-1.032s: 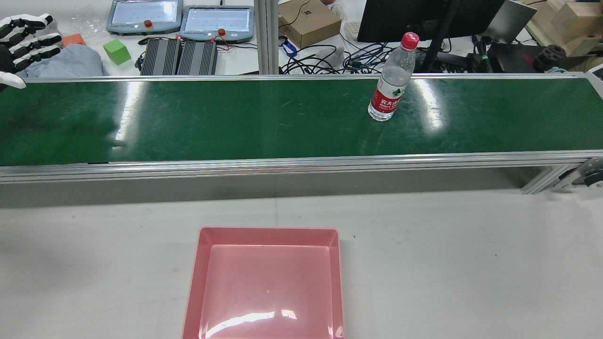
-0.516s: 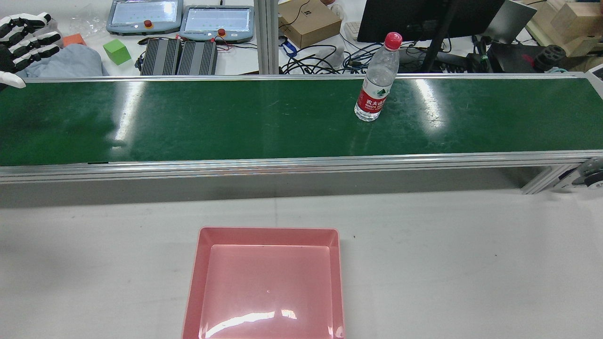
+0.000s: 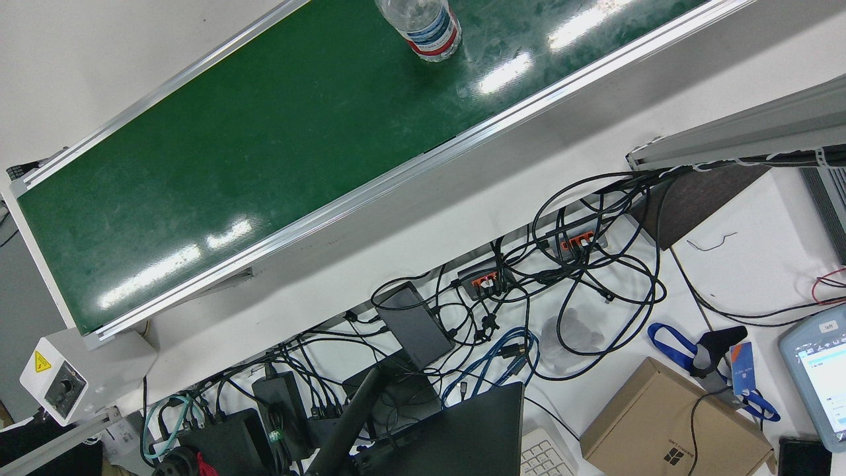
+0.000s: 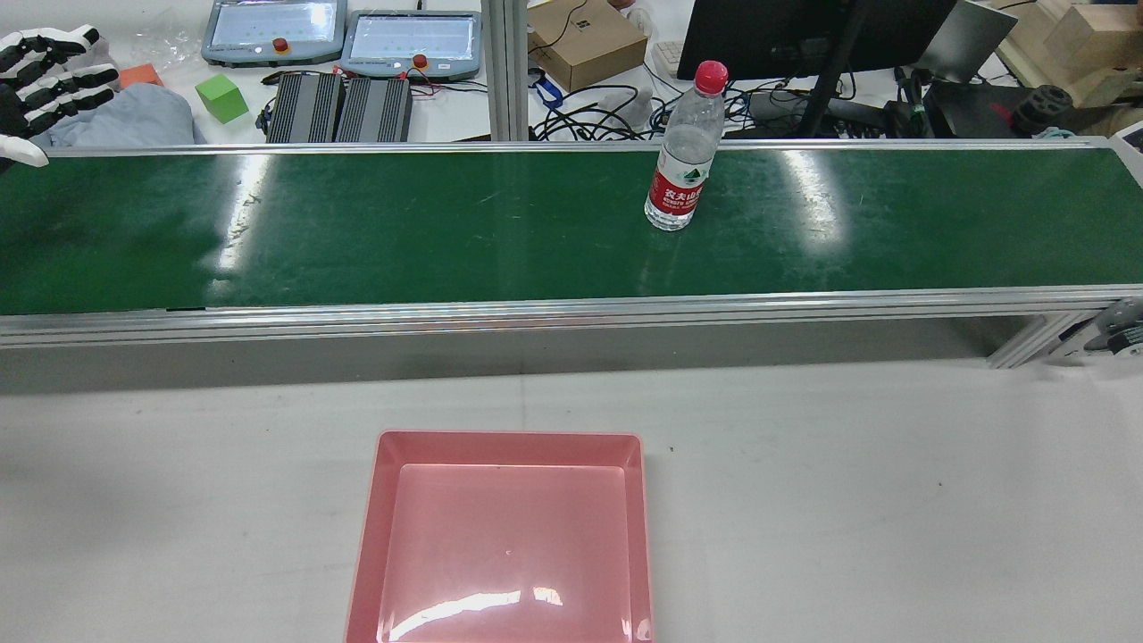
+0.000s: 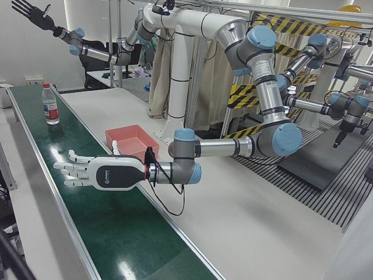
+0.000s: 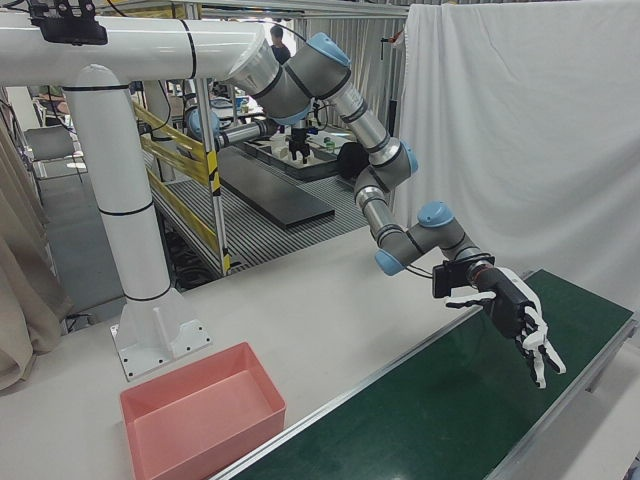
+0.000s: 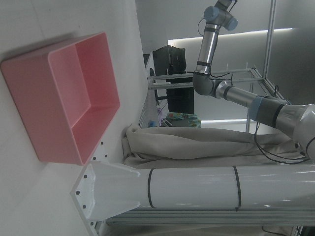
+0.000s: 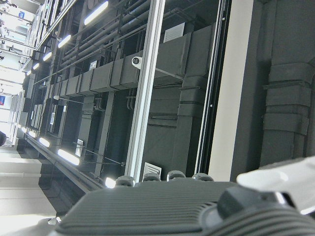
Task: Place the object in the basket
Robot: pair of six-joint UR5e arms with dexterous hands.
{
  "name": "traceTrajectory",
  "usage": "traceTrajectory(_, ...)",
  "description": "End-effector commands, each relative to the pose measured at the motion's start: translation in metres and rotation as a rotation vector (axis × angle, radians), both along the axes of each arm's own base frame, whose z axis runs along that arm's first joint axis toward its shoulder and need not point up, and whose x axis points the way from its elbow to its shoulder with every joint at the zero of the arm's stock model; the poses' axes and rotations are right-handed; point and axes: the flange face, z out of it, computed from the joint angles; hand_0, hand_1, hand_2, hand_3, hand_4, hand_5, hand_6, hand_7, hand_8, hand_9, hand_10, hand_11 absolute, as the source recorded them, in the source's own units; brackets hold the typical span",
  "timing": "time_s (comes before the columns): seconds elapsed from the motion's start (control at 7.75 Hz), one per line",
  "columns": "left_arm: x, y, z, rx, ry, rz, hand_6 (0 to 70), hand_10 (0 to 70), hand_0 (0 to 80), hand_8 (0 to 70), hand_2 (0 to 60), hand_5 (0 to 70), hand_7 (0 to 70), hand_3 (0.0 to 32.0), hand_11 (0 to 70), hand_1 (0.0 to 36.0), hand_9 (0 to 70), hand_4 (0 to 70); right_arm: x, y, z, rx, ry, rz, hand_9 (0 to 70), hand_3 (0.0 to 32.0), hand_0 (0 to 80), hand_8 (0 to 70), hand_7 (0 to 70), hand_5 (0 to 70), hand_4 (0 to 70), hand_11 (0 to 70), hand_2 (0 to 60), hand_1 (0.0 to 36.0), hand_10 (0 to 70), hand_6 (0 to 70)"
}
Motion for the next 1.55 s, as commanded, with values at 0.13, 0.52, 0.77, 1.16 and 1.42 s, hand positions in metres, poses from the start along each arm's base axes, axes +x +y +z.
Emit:
traceTrajectory(0.13, -0.0001, 0.0, 0.0, 0.0, 0.0, 0.0, 7.5, 6.4, 60.8, 14.1, 0.0, 35.8, 5.7, 5.4, 11.4, 19.6, 12.3, 8.0, -0.0001, 0.0003, 0.0008, -0.001, -0.001, 0.0, 0.0, 0.0, 0.0, 0.0, 0.0, 0.0, 0.0, 0.0, 0.0, 0.0, 0.0, 0.0)
traceTrajectory(0.52, 0.0008, 0.0001, 0.0, 0.0, 0.0, 0.001, 7.4, 6.7, 59.9, 14.3, 0.0, 36.4, 5.9, 5.2, 11.9, 20.6, 12.7, 7.9, -0.0001, 0.0003, 0.0008, -0.001, -0.001, 0.0, 0.0, 0.0, 0.0, 0.0, 0.0, 0.0, 0.0, 0.0, 0.0, 0.0, 0.0, 0.0)
traceTrajectory(0.77, -0.0001, 0.0, 0.0, 0.0, 0.0, 0.0, 7.5, 6.4, 60.1, 14.1, 0.0, 36.0, 5.7, 5.4, 11.5, 20.8, 12.5, 7.8, 0.0001, -0.0003, 0.0, 0.0, 0.0, 0.0, 0.0, 0.0, 0.0, 0.0, 0.0, 0.0, 0.0, 0.0, 0.0, 0.0, 0.0, 0.0)
traceTrajectory(1.16, -0.001, -0.0002, 0.0, 0.0, 0.0, -0.002, 6.1, 5.9, 59.5, 11.7, 0.0, 35.8, 5.0, 6.2, 10.8, 20.9, 11.0, 4.7, -0.0001, 0.0003, 0.0008, -0.001, -0.001, 0.0, 0.0, 0.0, 0.0, 0.0, 0.0, 0.0, 0.0, 0.0, 0.0, 0.0, 0.0, 0.0)
traceTrajectory(1.42, -0.0001, 0.0, 0.0, 0.0, 0.0, 0.0, 6.2, 6.0, 59.2, 11.8, 0.5, 35.8, 4.9, 6.2, 11.0, 20.9, 11.3, 4.9, -0.0001, 0.0003, 0.0008, -0.002, 0.001, 0.001, 0.0, 0.0, 0.0, 0.0, 0.0, 0.0, 0.0, 0.0, 0.0, 0.0, 0.0, 0.0)
